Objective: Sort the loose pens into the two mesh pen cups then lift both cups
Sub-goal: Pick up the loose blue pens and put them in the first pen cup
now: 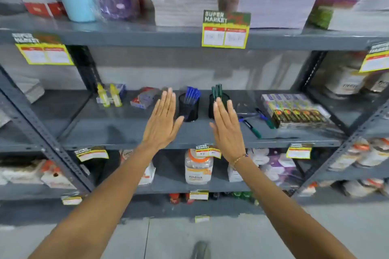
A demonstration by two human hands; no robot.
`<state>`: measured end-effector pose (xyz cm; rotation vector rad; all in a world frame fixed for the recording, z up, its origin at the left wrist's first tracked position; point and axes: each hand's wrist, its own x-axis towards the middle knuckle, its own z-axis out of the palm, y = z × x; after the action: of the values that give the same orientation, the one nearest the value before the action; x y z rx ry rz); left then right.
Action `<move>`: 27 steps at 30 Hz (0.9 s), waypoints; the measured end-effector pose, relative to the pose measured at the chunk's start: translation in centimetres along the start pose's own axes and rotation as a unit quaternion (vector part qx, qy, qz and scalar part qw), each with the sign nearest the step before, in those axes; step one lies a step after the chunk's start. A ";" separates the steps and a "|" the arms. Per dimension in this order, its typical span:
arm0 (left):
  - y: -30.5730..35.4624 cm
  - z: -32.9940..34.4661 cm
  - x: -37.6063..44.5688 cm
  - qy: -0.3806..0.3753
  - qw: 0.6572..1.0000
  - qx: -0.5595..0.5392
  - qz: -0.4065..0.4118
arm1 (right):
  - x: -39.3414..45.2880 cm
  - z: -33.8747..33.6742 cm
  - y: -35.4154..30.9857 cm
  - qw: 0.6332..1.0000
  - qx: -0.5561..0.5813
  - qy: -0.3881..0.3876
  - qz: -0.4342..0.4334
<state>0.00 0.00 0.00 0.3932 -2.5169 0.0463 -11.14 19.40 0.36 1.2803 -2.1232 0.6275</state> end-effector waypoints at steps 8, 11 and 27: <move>-4.9 8.7 -0.4 -0.190 0.968 -0.051 -0.159 | -0.7 4.7 11.6 0.961 -0.065 -0.150 0.221; -6.3 11.2 0.4 -0.233 0.951 -0.051 -0.196 | 0.3 6.6 14.9 0.942 -0.091 -0.216 0.241; -8.4 14.5 2.5 -0.272 0.938 -0.028 -0.211 | 3.5 9.7 17.1 0.946 -0.070 -0.201 0.245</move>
<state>-7.48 -10.48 -11.07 1.0333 -2.8931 -0.3473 -30.10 18.27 -5.89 0.8495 -2.8096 0.4180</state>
